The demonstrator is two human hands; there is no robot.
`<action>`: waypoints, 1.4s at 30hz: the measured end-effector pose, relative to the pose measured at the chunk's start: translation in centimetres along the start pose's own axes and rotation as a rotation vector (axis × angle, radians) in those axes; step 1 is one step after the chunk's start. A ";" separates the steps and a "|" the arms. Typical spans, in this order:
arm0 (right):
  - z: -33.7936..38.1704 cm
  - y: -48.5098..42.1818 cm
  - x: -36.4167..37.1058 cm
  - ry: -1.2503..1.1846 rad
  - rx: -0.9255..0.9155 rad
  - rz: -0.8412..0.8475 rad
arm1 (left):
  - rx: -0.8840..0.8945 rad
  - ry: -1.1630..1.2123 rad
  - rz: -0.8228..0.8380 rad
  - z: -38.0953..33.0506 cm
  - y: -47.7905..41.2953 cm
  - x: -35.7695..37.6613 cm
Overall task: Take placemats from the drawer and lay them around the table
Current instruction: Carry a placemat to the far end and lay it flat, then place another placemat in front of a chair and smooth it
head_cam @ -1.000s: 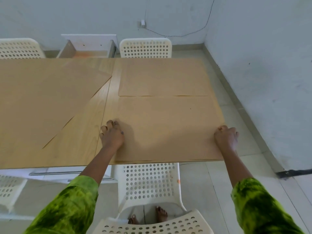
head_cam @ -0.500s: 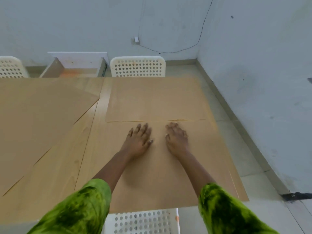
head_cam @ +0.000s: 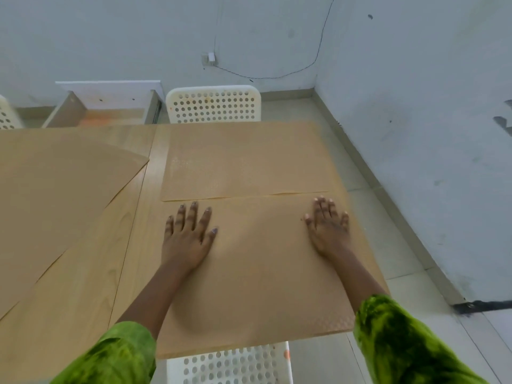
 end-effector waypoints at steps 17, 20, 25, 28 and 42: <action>0.4 12.5 3.6 -0.050 -0.149 -0.033 | 0.097 0.022 -0.055 -2.6 10.3 3.0; -3.1 12.1 3.3 -0.024 -0.044 -0.026 | 0.048 -0.015 -0.057 -1.5 10.0 2.7; -3.8 11.9 3.2 -0.043 -0.039 0.000 | 0.027 -0.016 -0.042 -1.6 9.8 2.4; -2.5 12.3 2.5 -0.130 -0.017 -0.002 | 0.022 0.034 0.022 -1.6 9.9 1.7; 21.2 20.2 -0.8 -1.193 -0.041 0.206 | -0.194 0.793 -0.302 9.3 19.2 -7.5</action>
Point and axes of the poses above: each hand's wrist, its own y-axis away from the middle knuckle, its own x-axis out of the palm, z = x × y, the point moved 3 cm from there along -y, towards the middle knuckle, and after that the axes turned 9 degrees about y, right-handed, at the moved point
